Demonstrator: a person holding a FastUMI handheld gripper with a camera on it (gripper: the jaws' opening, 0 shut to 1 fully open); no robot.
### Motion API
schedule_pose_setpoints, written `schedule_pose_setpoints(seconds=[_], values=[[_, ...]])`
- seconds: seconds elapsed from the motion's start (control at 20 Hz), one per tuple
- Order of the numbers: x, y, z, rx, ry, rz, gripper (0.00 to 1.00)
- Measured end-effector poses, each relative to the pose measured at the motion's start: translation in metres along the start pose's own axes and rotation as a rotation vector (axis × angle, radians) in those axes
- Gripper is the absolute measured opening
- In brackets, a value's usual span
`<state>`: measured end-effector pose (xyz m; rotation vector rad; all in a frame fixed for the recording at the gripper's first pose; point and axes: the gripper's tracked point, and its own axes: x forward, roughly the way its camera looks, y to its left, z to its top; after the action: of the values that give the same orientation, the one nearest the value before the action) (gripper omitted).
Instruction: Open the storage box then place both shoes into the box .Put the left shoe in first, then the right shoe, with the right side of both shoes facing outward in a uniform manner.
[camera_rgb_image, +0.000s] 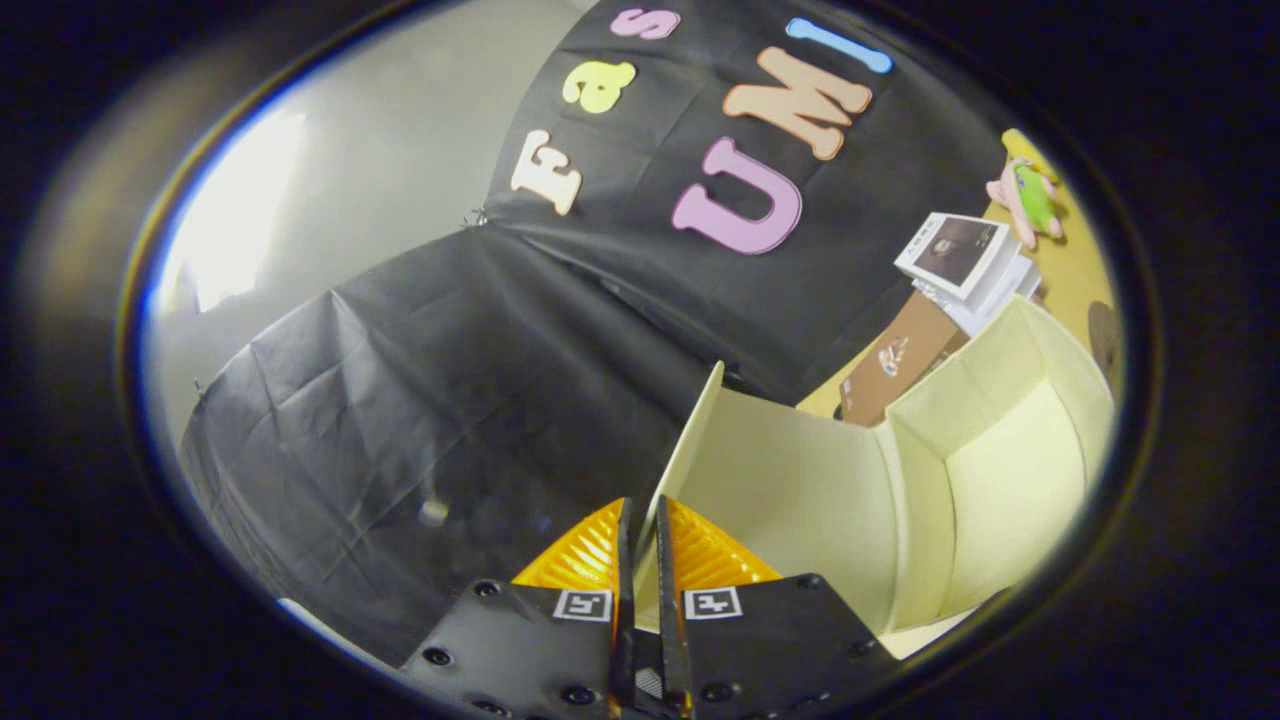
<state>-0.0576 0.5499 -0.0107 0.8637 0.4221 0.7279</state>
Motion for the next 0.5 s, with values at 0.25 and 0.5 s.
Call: schedule_pose_setpoints(seconds=[0.25,0.5], values=[[0.03,-0.008,-0.052,-0.085,0.074,-0.049,0.14],[0.049,-0.031,-0.103,-0.166,0.176,-0.13,0.19]])
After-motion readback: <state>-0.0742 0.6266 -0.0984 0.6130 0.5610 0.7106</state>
